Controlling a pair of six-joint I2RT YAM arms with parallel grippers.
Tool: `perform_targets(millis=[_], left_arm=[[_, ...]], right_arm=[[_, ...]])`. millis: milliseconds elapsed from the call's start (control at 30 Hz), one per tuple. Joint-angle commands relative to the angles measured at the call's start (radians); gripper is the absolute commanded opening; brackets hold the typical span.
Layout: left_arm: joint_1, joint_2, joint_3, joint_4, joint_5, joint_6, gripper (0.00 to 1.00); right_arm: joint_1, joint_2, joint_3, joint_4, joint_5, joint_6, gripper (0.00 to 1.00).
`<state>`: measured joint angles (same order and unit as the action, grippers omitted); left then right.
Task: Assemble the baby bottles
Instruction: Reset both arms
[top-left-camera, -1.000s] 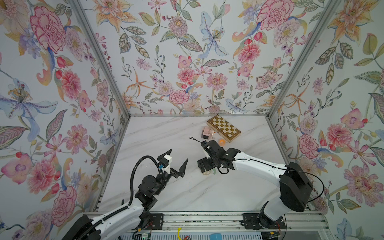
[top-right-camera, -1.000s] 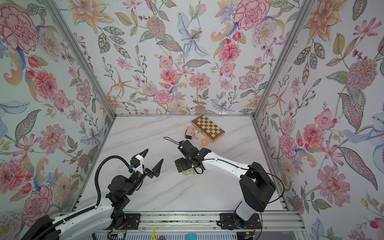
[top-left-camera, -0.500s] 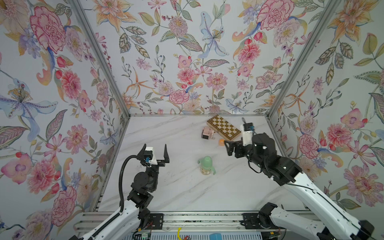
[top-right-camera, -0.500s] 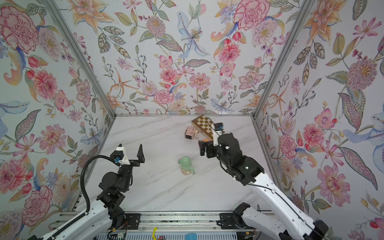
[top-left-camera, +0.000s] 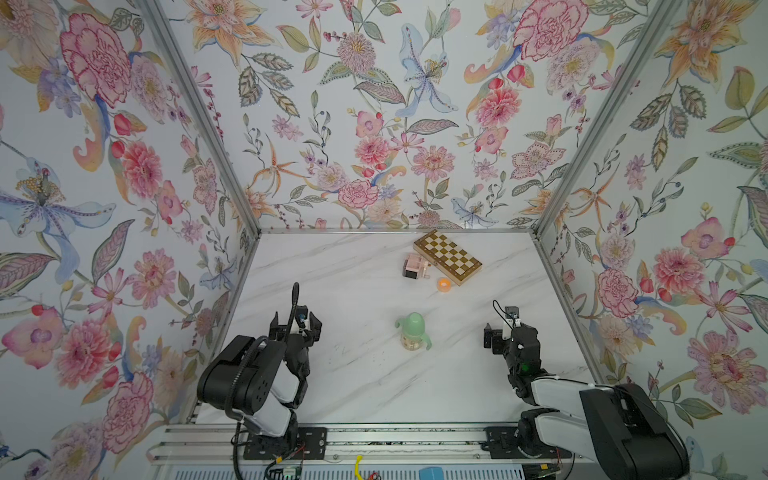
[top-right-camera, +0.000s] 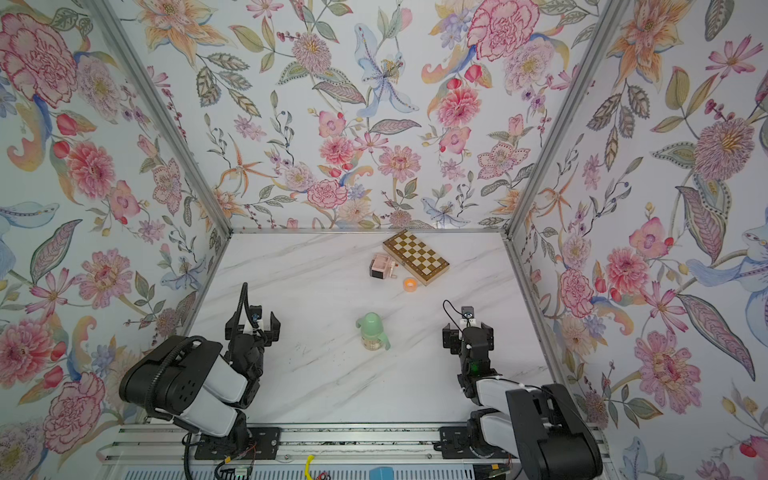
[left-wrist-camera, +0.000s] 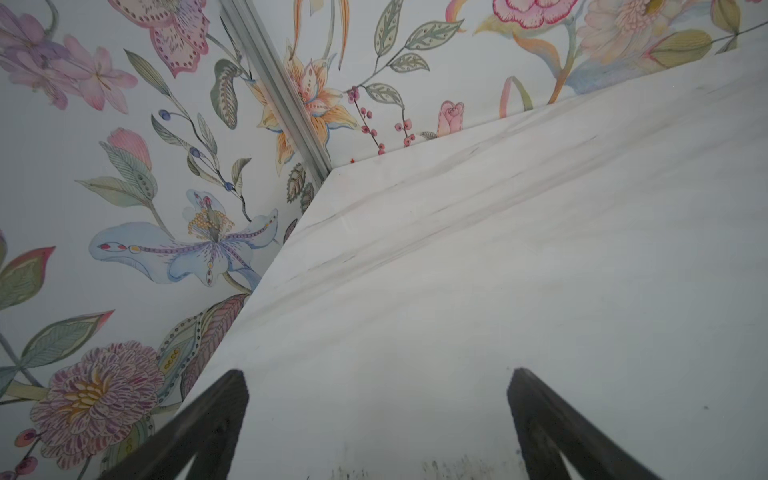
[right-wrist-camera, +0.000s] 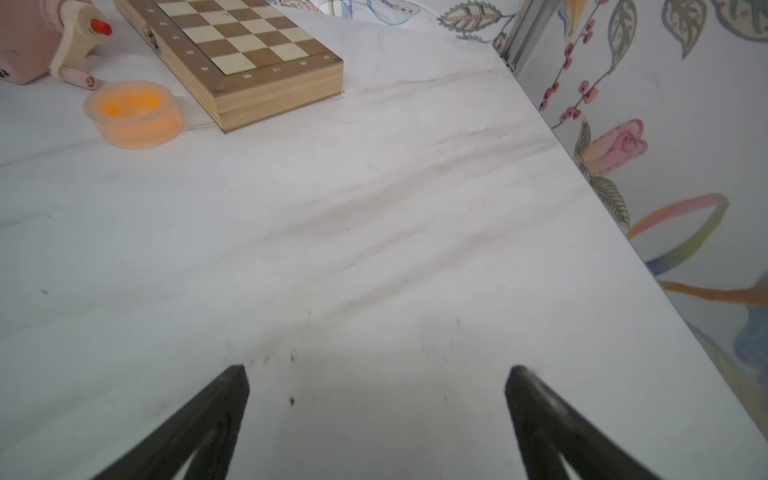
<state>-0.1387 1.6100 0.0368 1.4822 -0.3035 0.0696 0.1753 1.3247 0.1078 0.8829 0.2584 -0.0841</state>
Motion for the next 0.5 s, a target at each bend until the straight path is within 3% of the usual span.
perform_targets(millis=[0,33,167,467], left_arm=[[0.081,-0.030,0.059,0.110,0.195,-0.080,1.00],[0.089,-0.019,0.081,0.089,0.224,-0.075,1.00],[0.095,-0.029,0.140,-0.062,0.248,-0.070,1.00],[0.108,-0.035,0.183,-0.105,0.265,-0.085,1.00]], right_arm=[[-0.019,0.185,0.086,0.404,-0.018,-0.048,0.99],[-0.062,0.223,0.093,0.431,-0.036,-0.010,0.99],[-0.136,0.211,0.182,0.209,-0.059,0.087,0.99],[-0.118,0.223,0.174,0.247,-0.026,0.073,0.99]])
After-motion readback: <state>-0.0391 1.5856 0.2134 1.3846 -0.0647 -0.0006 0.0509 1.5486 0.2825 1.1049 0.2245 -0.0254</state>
